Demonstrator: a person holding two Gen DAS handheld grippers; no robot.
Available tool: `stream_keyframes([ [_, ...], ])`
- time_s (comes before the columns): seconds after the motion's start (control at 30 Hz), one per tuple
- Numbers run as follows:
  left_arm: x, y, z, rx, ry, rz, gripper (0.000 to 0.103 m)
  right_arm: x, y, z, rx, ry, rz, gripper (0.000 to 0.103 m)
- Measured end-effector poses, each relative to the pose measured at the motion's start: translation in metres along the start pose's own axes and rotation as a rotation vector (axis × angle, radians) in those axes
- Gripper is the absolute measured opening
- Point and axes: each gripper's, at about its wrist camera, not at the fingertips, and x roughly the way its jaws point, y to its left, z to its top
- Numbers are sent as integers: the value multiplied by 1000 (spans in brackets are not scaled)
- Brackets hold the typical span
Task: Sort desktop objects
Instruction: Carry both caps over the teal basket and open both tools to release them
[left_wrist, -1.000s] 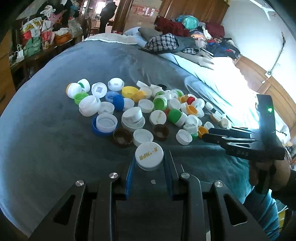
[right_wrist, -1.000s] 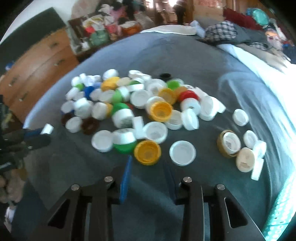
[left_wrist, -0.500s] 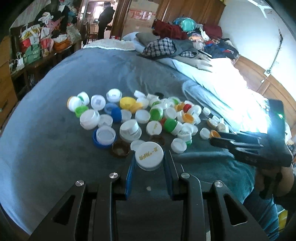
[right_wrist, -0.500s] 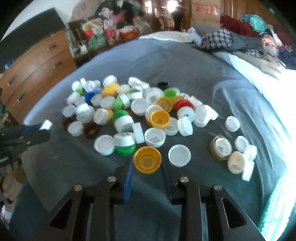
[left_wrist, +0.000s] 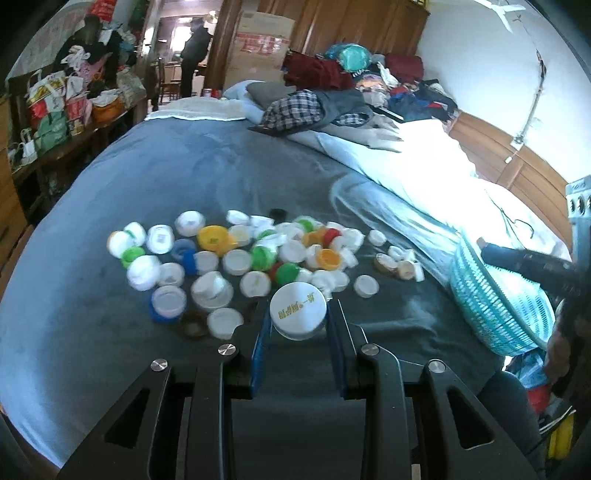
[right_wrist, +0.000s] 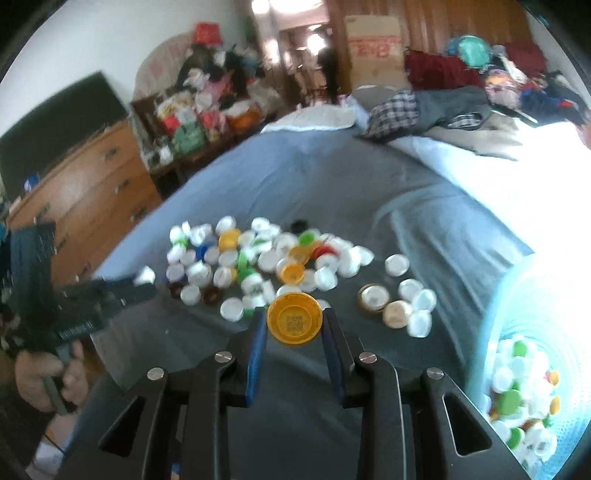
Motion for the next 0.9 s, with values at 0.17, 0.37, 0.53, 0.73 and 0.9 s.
stream_keyframes([
  [0.17, 12, -40, 18, 63, 14, -35, 25, -37, -34, 4, 60, -35, -77, 32],
  [0.37, 34, -112, 50, 156, 45, -130, 25, -81, -82, -1, 145, -77, -173, 32],
  [0.53, 63, -190, 71, 256, 101, -231, 25, -113, -127, -12, 233, -105, -243, 32],
  [0.73, 94, -278, 84, 351, 194, -341, 25, -137, -170, -28, 324, -111, -301, 32],
  [0.9, 110, -316, 85, 369, 255, -395, 25, -146, -196, -40, 381, -106, -338, 32],
])
